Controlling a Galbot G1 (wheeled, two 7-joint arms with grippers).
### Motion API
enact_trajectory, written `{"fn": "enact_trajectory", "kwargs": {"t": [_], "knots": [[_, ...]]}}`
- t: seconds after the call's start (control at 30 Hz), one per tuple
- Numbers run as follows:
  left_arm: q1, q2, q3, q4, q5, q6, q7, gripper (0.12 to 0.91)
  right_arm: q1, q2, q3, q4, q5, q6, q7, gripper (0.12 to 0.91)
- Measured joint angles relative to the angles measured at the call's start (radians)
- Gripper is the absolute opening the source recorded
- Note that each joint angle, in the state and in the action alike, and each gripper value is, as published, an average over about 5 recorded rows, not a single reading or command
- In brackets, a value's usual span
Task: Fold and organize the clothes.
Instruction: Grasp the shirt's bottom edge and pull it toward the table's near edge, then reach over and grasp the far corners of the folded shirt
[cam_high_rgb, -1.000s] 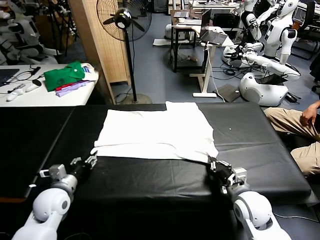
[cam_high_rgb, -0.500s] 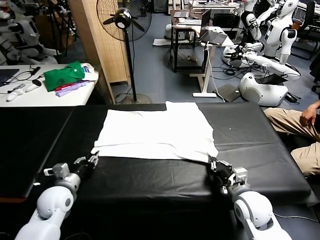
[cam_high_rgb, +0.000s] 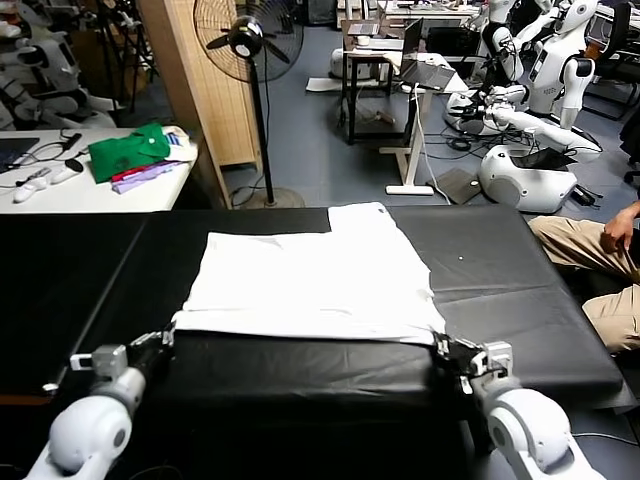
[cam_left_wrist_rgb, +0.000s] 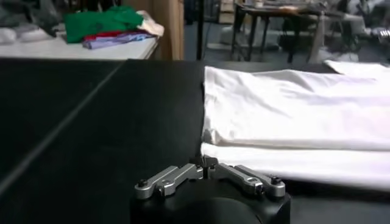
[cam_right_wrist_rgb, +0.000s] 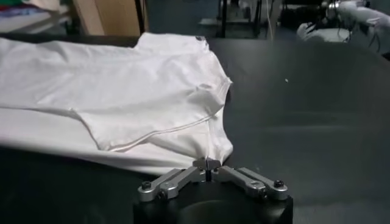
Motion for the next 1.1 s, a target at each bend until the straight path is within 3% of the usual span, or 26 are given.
{"fn": "enact_trajectory", "kwargs": {"t": [0.3, 0.47, 0.57, 0.7, 0.83, 0.93, 1.1], "knots": [[0.161, 0.022, -0.055, -0.097, 0.021, 0.035, 0.017, 0.127, -0.102, 0.021, 0.023, 0.068, -0.057, 0.0, -0.006, 0.121], [0.201, 0.015, -0.07, -0.119, 0.027, 0.053, 0.008, 0.127, -0.107, 0.018, 0.022, 0.077, -0.068, 0.0, -0.018, 0.128], [0.212, 0.011, -0.079, -0.13, 0.026, 0.062, 0.004, 0.127, -0.114, 0.01, 0.028, 0.093, -0.06, 0.0, -0.032, 0.204], [0.223, 0.008, -0.087, -0.144, 0.025, 0.08, 0.0, 0.166, -0.126, -0.003, 0.041, 0.12, -0.039, 0.0, -0.029, 0.409], [0.225, 0.002, -0.091, -0.163, 0.024, 0.116, -0.016, 0.351, -0.139, -0.016, 0.058, 0.153, -0.009, 0.0, -0.02, 0.64], [0.228, -0.001, -0.098, -0.18, 0.022, 0.14, -0.028, 0.519, -0.139, -0.025, 0.078, 0.18, 0.028, 0.0, -0.019, 0.758], [0.219, 0.008, -0.131, -0.213, -0.041, 0.133, -0.023, 0.757, -0.058, -0.043, 0.104, 0.18, 0.087, 0.0, -0.018, 0.797]]}}
